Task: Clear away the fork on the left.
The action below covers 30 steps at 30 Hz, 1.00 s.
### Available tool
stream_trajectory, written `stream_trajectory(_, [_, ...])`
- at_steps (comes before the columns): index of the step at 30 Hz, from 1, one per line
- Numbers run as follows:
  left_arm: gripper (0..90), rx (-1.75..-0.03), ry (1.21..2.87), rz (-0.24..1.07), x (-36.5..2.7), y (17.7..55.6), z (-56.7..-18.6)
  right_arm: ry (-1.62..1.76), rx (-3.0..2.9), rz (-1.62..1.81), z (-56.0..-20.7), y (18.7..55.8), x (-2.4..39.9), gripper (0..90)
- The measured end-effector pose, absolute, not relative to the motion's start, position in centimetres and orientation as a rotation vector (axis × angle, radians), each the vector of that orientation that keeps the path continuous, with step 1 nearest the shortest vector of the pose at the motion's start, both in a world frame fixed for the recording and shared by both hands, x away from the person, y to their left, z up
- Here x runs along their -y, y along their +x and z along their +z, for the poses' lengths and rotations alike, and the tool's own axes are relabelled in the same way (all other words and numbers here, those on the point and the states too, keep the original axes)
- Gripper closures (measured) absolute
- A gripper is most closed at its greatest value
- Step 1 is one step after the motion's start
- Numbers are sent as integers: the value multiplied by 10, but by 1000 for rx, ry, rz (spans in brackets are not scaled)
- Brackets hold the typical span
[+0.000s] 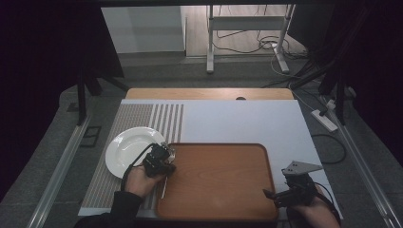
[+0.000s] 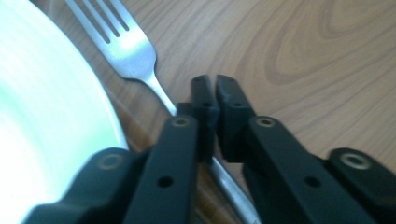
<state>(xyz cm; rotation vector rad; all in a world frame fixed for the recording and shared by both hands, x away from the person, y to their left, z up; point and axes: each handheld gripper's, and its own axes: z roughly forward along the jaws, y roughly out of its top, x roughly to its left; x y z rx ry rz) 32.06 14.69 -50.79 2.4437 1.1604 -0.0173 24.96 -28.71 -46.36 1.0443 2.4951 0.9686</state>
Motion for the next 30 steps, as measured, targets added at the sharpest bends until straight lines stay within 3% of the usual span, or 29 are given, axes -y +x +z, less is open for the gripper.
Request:
stream_trajectory(15, [232,-1064,2333,66,-153,314,-491,1047,-2497,967,-464,250,287,10])
stream_trajectory(30, [0,-1009,2266,142,-172,307,-490,1052,-2497,973,-464,250,288,10])
